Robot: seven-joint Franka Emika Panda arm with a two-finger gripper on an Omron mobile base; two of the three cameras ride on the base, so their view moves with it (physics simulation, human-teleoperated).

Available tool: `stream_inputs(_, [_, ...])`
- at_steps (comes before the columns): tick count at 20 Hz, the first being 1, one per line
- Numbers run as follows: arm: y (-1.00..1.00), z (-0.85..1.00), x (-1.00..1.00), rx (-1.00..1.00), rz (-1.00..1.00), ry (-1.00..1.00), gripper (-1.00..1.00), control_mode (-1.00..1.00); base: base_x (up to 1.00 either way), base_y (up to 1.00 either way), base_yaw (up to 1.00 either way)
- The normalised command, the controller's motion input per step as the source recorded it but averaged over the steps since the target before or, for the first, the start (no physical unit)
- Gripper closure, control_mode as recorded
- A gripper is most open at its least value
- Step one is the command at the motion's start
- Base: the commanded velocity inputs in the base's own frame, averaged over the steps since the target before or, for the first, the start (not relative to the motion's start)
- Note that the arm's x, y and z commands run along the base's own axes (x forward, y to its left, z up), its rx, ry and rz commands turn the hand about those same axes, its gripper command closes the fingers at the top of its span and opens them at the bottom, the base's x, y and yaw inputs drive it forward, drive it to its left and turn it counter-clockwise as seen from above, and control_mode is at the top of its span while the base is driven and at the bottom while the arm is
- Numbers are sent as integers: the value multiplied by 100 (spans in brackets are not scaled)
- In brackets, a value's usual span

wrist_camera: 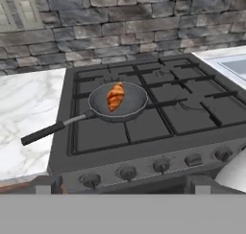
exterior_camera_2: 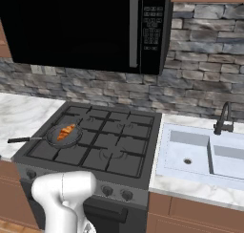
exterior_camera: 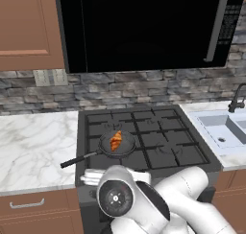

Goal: Pick the croissant and place it on the pan. Then turn on the stove to warm the croissant.

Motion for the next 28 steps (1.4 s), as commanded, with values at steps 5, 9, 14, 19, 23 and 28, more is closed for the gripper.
stream_inputs(5, [1,-34,0,-1,0,-29,-100,-100,0,0,0])
stream_inputs(9, [0,-42,0,0,0,-28,-100,-100,0,0,0])
stream_inputs(14, [0,-42,0,0,0,-24,-100,-100,0,0,0])
stream_inputs(19, [0,-40,0,0,0,-20,-100,-100,0,0,0])
stream_inputs(23, [0,-41,2,0,0,-17,-100,-100,0,0,0])
stream_inputs(28, [0,-39,7,0,0,-14,-100,-100,0,0,0])
